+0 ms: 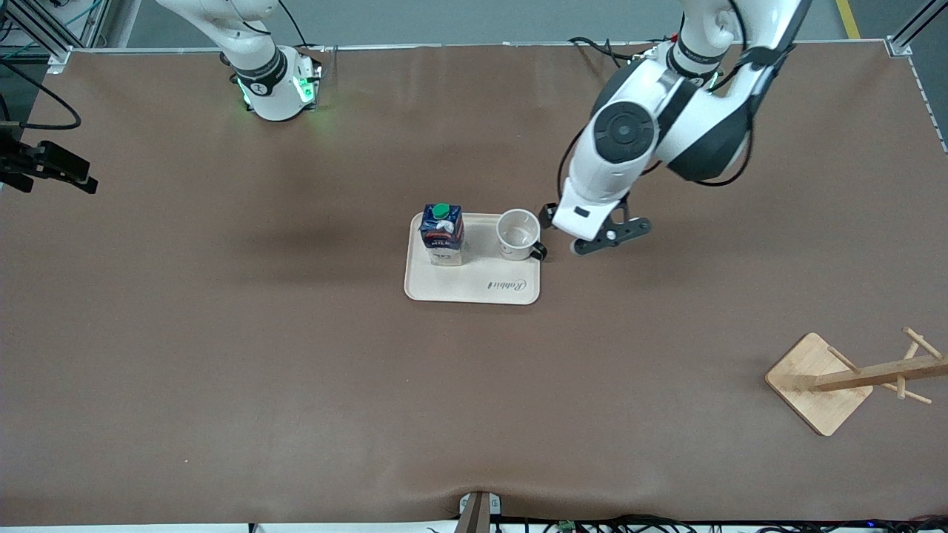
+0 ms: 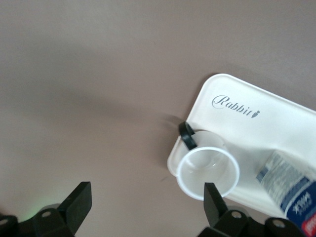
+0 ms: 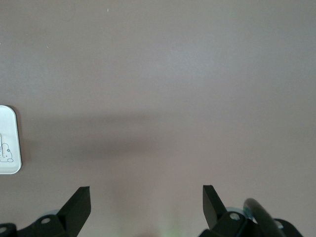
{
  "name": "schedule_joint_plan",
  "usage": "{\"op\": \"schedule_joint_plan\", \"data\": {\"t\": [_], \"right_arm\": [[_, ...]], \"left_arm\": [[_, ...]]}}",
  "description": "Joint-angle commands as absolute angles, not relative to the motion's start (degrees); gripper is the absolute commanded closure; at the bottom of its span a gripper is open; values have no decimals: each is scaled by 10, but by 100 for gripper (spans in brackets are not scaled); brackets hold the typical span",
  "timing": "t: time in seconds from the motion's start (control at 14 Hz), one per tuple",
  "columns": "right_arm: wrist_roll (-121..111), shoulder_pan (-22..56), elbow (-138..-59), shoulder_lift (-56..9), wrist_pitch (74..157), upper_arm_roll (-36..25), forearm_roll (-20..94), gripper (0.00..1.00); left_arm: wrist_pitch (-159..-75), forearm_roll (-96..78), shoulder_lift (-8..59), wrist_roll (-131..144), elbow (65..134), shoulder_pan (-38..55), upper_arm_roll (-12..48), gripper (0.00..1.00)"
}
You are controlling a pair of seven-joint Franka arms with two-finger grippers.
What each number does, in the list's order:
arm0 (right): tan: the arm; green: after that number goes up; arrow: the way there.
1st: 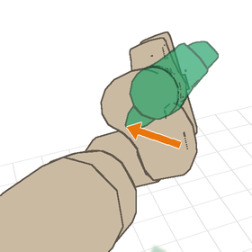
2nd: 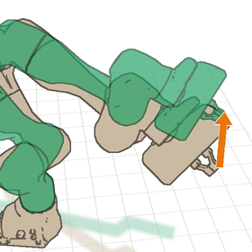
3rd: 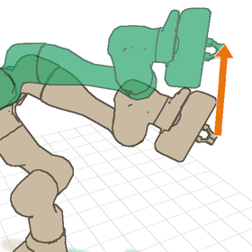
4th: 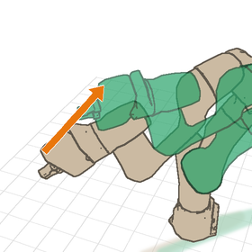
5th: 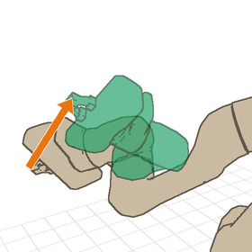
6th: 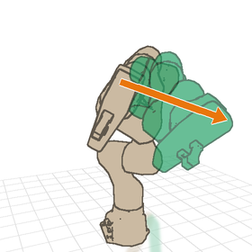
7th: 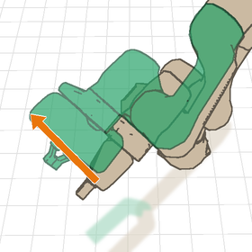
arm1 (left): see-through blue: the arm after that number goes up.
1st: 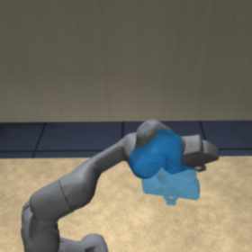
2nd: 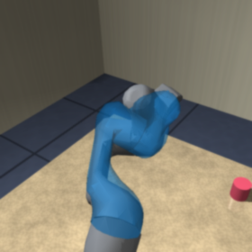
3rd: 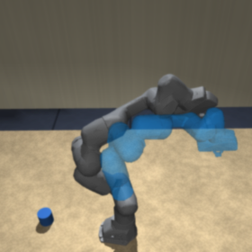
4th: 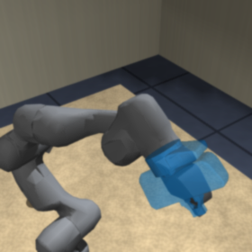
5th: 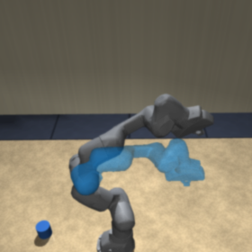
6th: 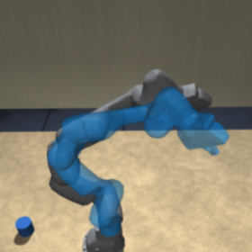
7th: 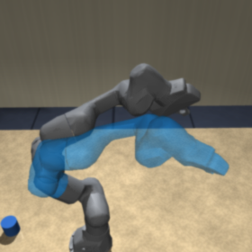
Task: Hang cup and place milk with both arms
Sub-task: 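Reach the left gripper toward the white mug on the tray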
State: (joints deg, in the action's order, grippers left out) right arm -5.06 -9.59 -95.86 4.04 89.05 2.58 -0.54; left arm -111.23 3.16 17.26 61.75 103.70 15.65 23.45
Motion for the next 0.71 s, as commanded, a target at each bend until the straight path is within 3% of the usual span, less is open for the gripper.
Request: {"op": "schedule_joint_plan", "data": {"t": [0.0, 0.21, 0.43, 0.64], "right_arm": [[-50, -105, -947, 35, 885, 28, 1, 0], [-50, -106, -947, 19, 886, 27, 0, 0], [-52, -107, -935, 4, 881, 26, -4, 0], [-52, -107, -930, -9, 878, 27, -5, 0]], "left_arm": [[-1171, 67, 199, 745, 1066, 192, 234, 0], [-1206, 72, 207, 829, 1105, 216, 234, 0], [-1281, 72, 207, 867, 1160, 220, 233, 10], [-1324, 87, 228, 894, 1168, 221, 233, 24]]}}
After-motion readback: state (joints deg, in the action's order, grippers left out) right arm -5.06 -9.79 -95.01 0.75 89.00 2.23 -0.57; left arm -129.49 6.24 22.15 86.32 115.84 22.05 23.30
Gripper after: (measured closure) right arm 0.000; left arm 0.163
